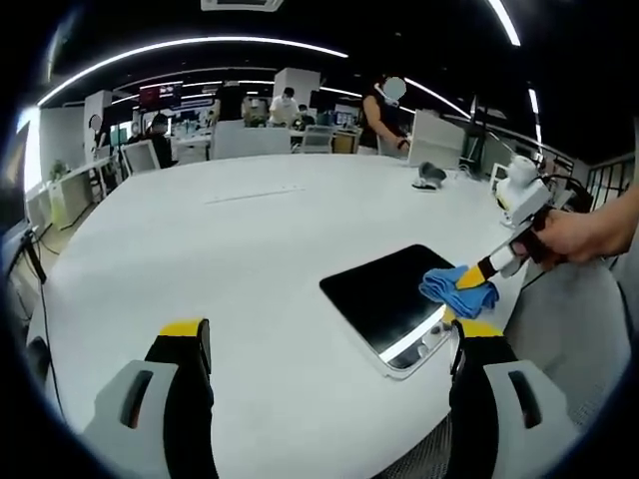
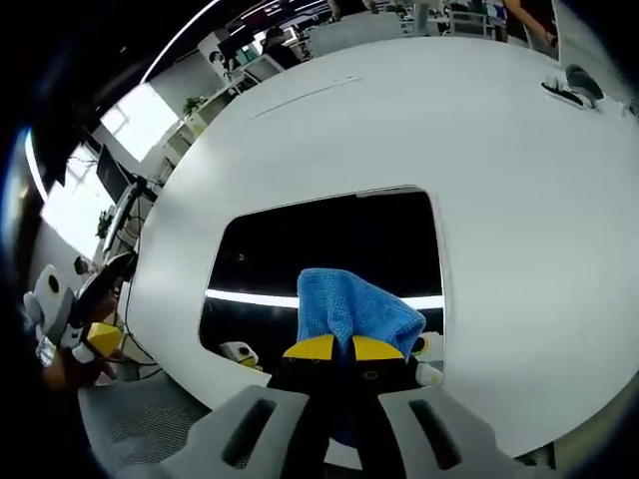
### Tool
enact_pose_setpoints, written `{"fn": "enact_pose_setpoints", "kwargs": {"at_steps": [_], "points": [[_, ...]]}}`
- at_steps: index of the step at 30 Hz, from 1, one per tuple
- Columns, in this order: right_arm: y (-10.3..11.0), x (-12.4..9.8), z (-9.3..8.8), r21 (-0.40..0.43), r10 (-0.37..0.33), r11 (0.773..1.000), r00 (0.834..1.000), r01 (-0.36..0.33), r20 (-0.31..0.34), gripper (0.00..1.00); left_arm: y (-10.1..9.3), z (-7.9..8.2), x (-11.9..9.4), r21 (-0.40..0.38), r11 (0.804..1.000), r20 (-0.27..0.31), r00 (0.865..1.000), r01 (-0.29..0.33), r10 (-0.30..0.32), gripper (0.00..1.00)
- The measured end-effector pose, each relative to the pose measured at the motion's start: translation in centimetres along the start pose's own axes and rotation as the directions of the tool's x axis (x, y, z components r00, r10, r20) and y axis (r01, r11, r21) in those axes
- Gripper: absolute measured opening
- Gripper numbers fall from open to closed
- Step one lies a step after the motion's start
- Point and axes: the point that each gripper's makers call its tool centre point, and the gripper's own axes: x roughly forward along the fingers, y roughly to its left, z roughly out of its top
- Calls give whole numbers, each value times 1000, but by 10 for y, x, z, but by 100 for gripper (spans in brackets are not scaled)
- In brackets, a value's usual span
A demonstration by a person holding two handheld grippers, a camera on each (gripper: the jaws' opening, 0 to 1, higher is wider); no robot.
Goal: Wipe the mirror surface with the cleaning cloth until all visible marks leave the cleaned area.
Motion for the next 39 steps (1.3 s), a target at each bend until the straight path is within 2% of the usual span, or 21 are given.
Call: {"fn": "enact_pose_setpoints", "kwargs": {"at_steps": [11, 26, 32, 39], "points": [[24, 11, 3, -17, 23, 1000, 1000, -23, -19, 0, 3, -6, -3, -6, 1000, -8, 1000, -6, 6, 99], [49, 21, 6, -65, 36, 997, 998, -39, -45, 0, 8, 6, -9, 27, 1000, -2, 1000, 11, -11, 99], [58, 24, 4, -77, 40, 996, 998, -45, -53, 0, 15, 5, -11, 35, 999, -13, 1000, 9, -8, 99], [64, 26, 3, -91, 50, 994, 997, -56, -66, 0, 14, 4, -10, 30, 1000, -11, 1000, -1, 1, 96]]}}
